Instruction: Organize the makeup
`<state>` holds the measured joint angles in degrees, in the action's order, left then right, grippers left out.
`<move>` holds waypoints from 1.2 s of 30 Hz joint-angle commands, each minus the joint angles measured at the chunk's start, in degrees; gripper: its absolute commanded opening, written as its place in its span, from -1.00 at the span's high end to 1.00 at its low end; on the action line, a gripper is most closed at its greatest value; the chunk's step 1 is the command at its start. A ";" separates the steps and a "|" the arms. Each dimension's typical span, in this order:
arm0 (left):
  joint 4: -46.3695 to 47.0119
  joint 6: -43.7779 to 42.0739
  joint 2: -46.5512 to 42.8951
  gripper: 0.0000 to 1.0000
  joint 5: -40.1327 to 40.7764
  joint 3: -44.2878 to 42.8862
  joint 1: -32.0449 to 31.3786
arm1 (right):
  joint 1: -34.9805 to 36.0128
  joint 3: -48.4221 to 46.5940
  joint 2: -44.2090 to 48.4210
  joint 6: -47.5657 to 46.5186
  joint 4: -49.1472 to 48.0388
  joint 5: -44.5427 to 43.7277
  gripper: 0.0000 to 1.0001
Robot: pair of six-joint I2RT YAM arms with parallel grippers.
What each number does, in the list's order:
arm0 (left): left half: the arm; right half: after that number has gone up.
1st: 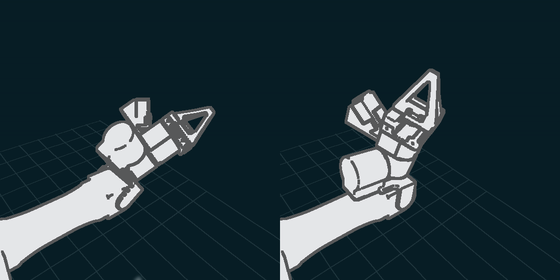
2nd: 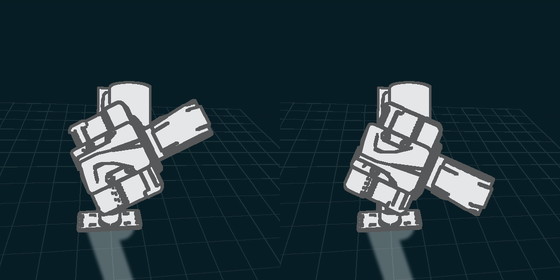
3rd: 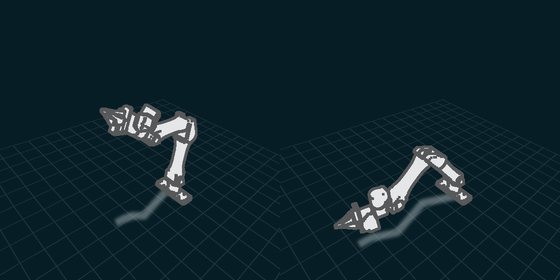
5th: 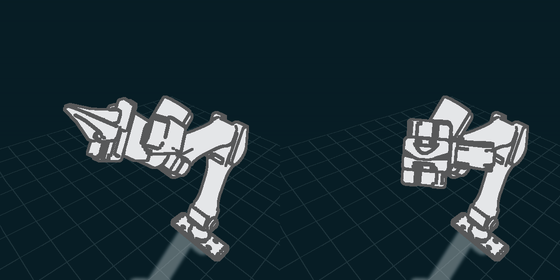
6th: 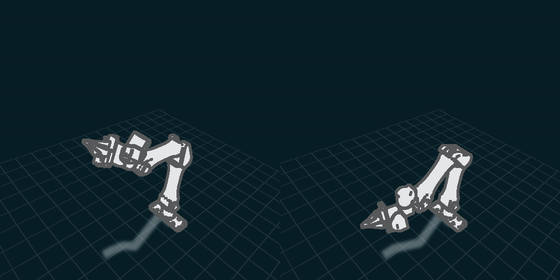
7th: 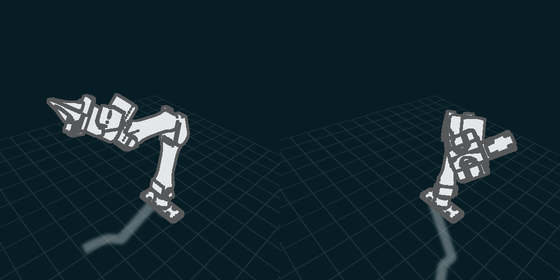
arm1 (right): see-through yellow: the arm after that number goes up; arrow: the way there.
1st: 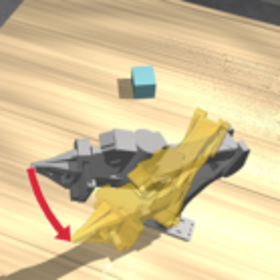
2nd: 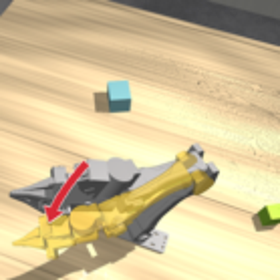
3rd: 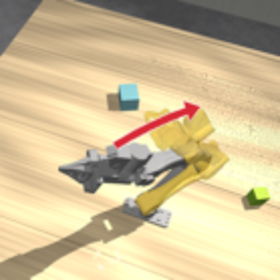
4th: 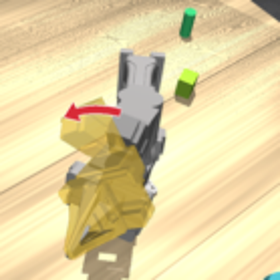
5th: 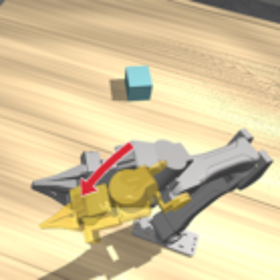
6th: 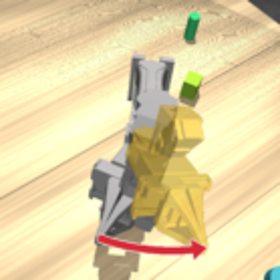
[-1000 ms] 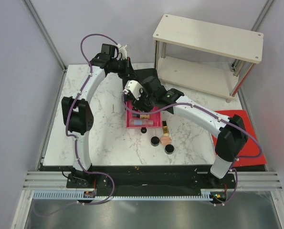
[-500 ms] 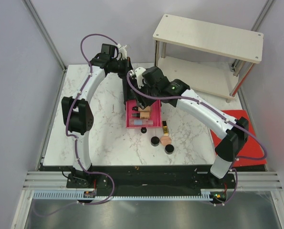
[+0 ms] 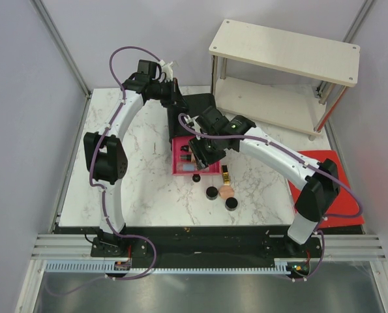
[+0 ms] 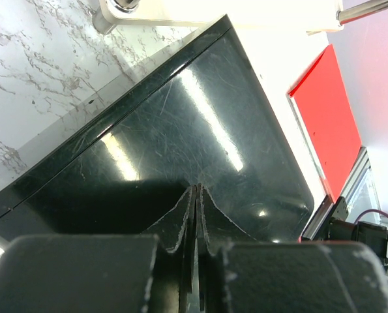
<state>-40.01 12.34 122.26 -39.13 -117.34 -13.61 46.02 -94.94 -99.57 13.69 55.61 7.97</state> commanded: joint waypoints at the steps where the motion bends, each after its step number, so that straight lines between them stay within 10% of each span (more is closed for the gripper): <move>1: -11.05 -3.11 2.90 0.86 8.20 4.40 0.51 | 0.30 4.13 5.43 2.04 0.38 1.78 -0.08; 8: -11.93 -3.64 2.02 0.86 8.64 5.63 0.51 | 1.00 9.41 8.59 5.63 -2.79 4.07 0.35; 22: -14.39 -2.32 1.67 0.85 11.36 6.33 0.51 | 5.48 22.25 12.82 16.89 -17.03 1.62 0.57; 26: -14.74 -2.06 2.11 0.86 11.01 6.42 0.42 | 8.02 24.01 11.94 16.28 -18.35 -4.16 0.99; 36: -15.89 -2.14 2.63 0.85 10.31 6.07 0.51 | 14.71 32.09 13.00 16.63 -27.93 -29.05 1.00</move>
<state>-41.98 12.40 119.94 -37.63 -114.83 -13.47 59.70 -64.18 -87.42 29.41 32.75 -8.84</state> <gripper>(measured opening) 0.072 0.007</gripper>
